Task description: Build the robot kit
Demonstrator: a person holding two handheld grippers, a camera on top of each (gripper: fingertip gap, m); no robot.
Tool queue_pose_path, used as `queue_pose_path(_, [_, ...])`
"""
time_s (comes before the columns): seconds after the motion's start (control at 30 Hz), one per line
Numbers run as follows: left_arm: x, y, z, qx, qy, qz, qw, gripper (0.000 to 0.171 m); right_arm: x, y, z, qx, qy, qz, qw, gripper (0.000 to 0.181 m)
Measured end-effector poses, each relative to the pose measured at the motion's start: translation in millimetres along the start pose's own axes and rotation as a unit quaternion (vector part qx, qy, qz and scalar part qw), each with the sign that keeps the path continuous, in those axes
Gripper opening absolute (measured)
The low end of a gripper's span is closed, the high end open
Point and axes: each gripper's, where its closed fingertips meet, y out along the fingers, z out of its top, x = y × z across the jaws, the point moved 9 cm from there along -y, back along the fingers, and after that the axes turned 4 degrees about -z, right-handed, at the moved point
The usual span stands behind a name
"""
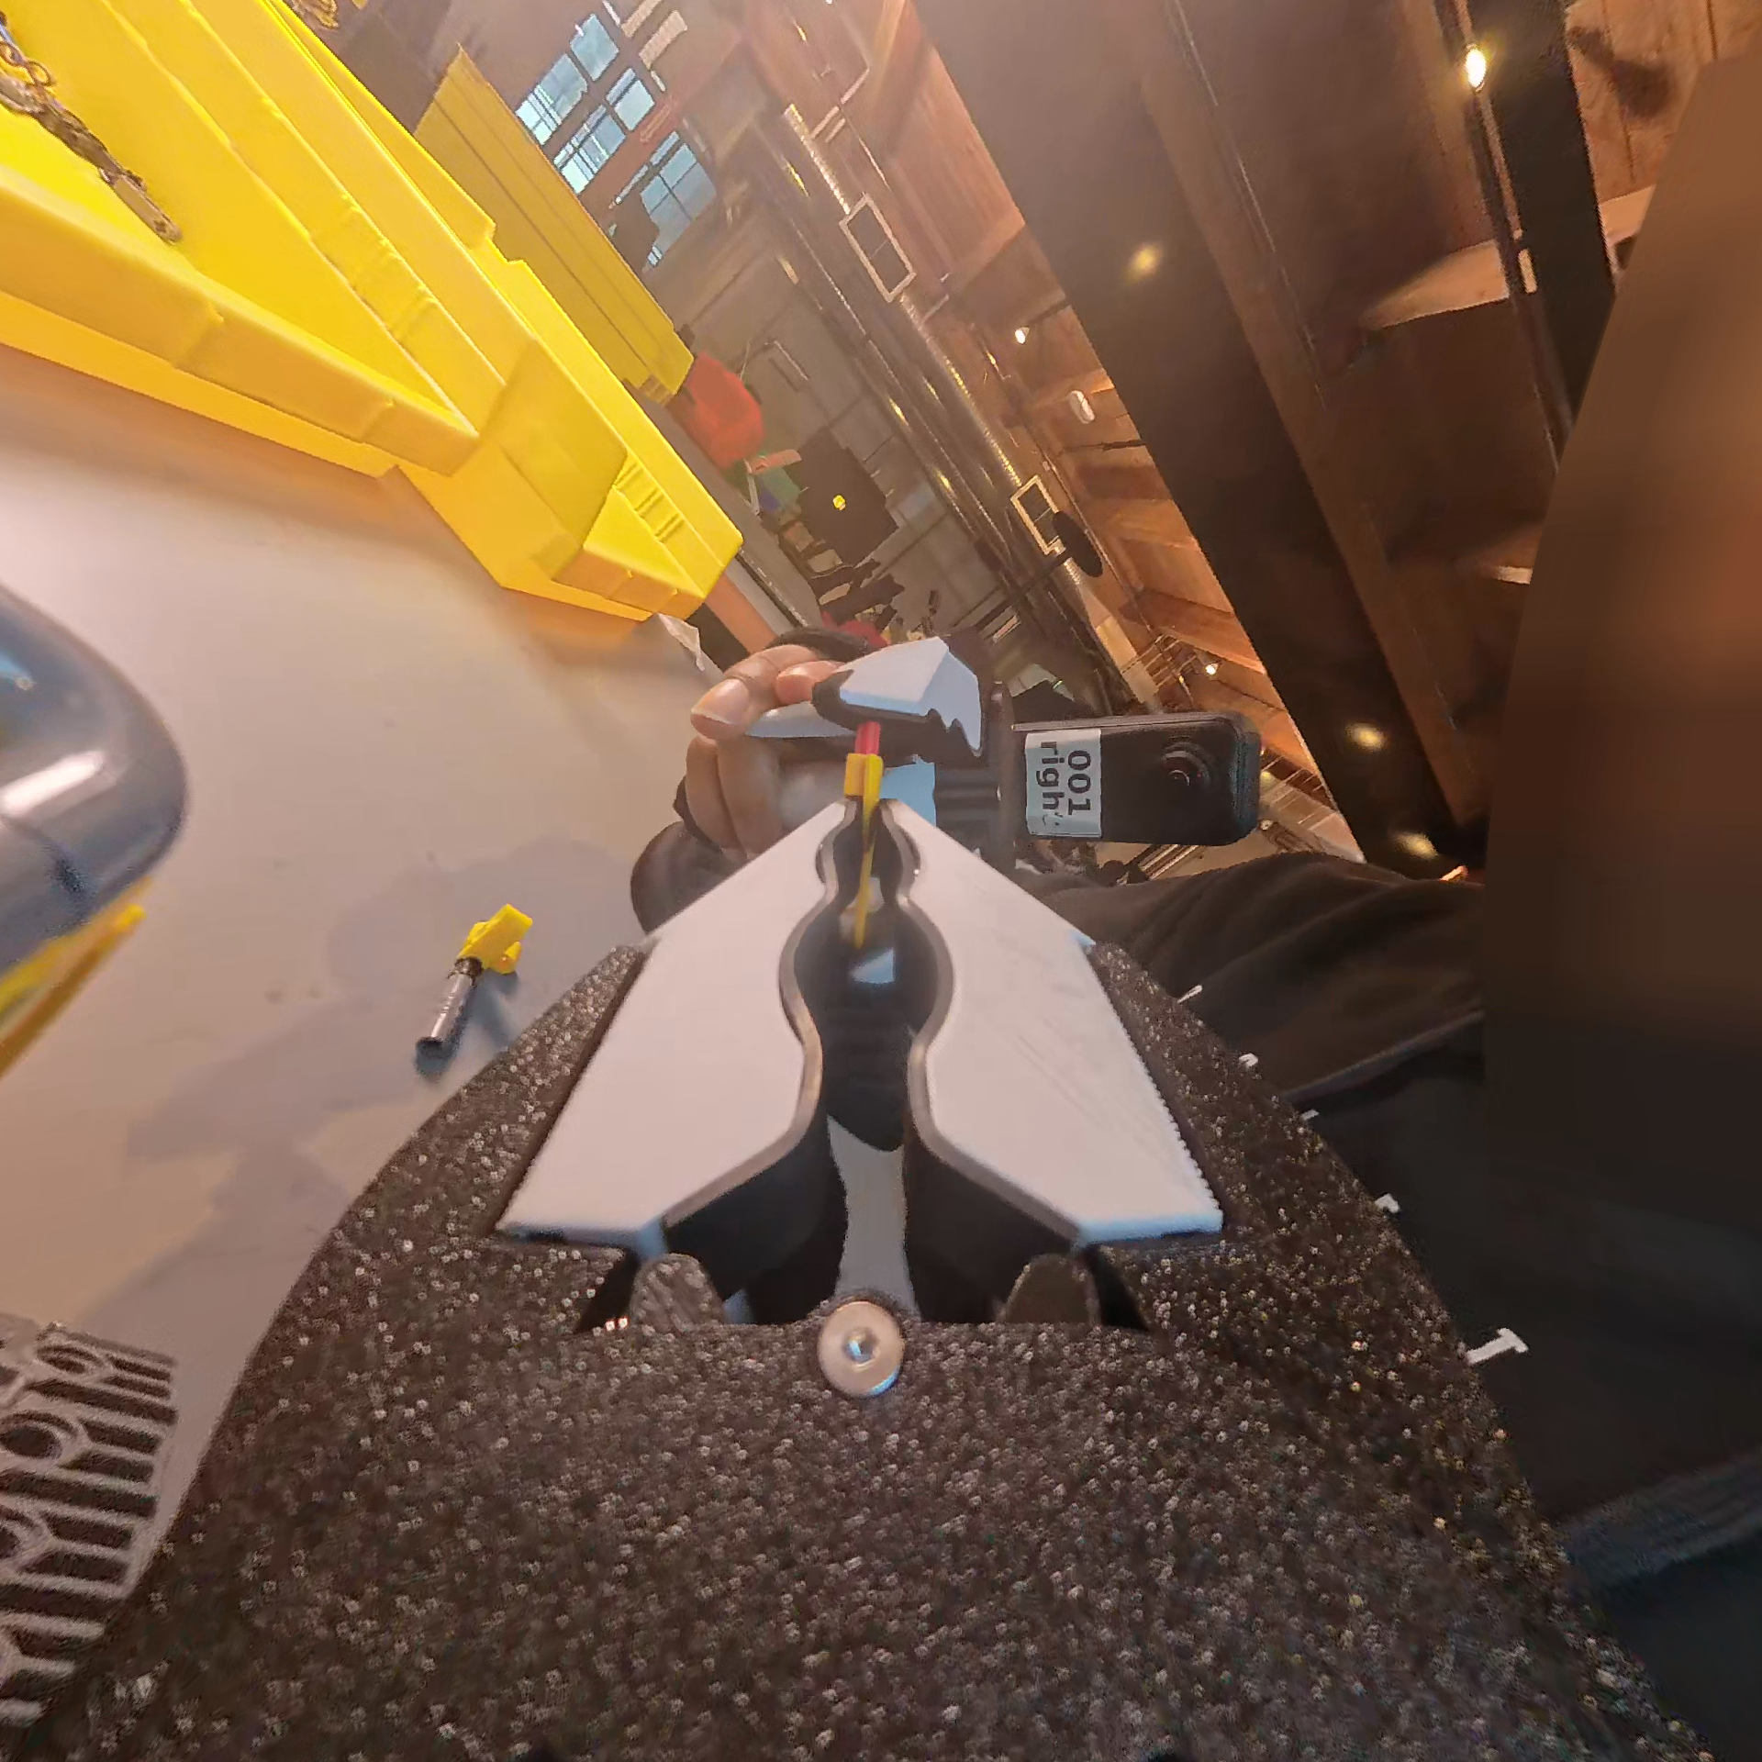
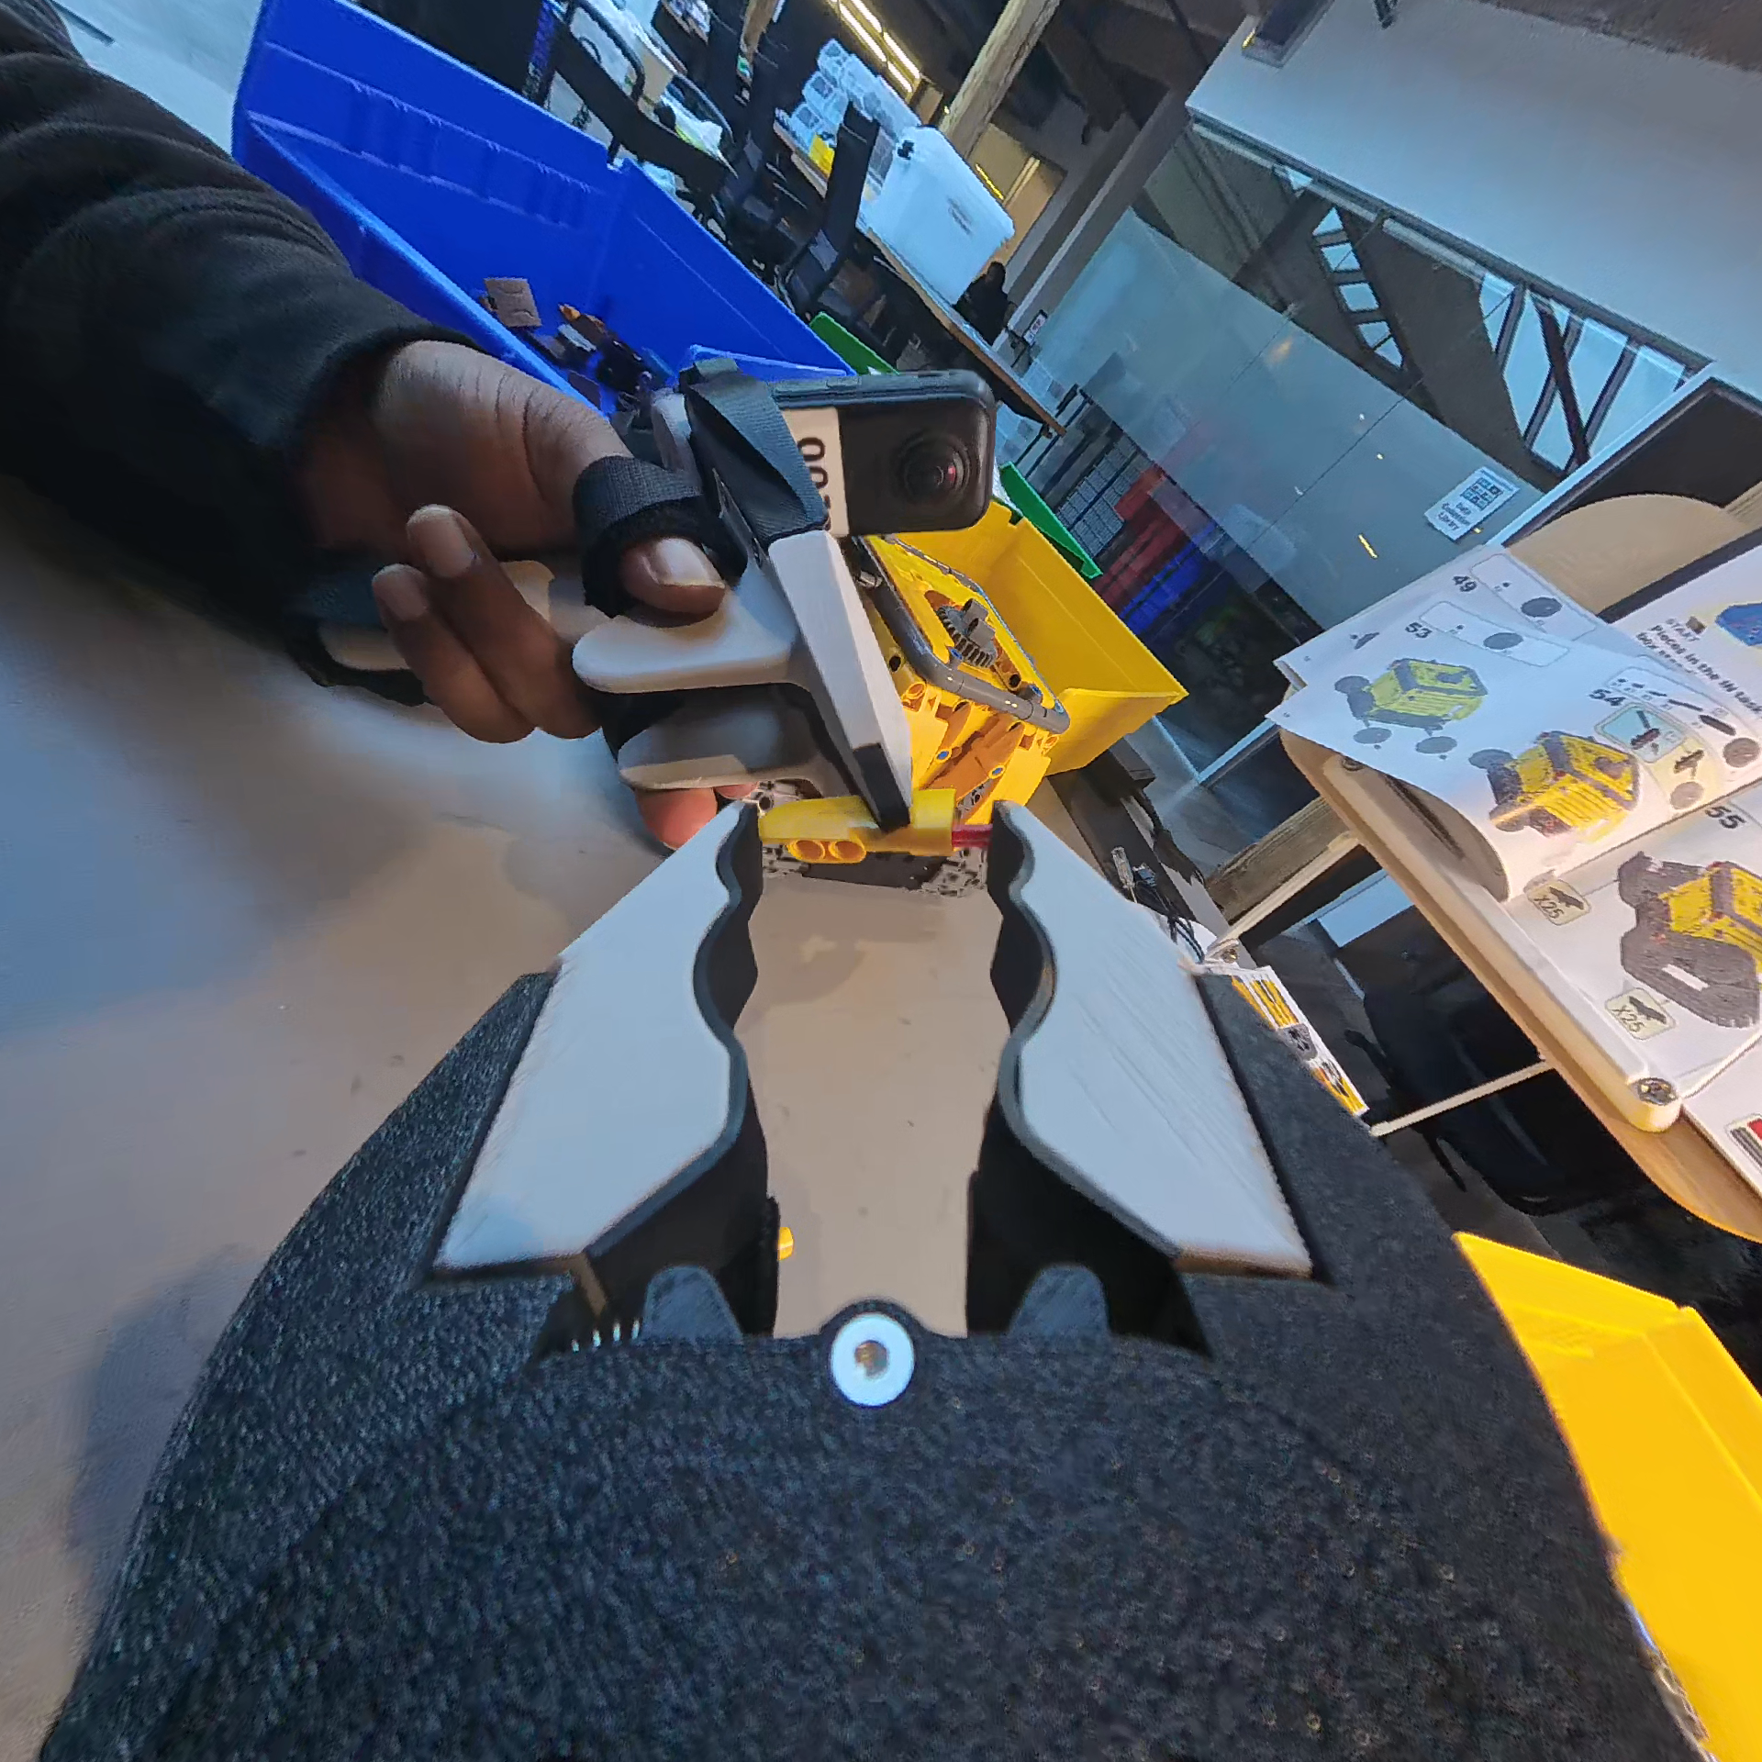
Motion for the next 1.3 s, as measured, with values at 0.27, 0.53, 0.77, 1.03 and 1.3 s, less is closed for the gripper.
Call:
queue_pose_path(0.27, [5,2,1,-0.068,0.082,0.027,0.994,0.001,-4,-6,-3,0.002,-0.073,0.018,0.997,0.049])
queue_pose_path(0.53, [-3,11,-29,-0.289,0.196,0.106,0.931,0.002,-17,-17,-23,-0.067,-0.074,0.206,0.973,0.013])
queue_pose_path(0.77, [-7,13,-34,-0.313,0.205,0.13,0.918,0.007,-13,-13,-38,-0.121,0.064,0.258,0.956,0.011])
queue_pose_path(1.03, [-2,8,-28,-0.311,0.437,0.23,0.812,0.024,9,-1,-48,-0.148,0.297,0.245,0.911,0.01])
queue_pose_path(1.3, [2,14,-37,-0.316,0.54,0.259,0.736,0.013,11,-1,-48,-0.137,0.325,0.248,0.902,0.006])
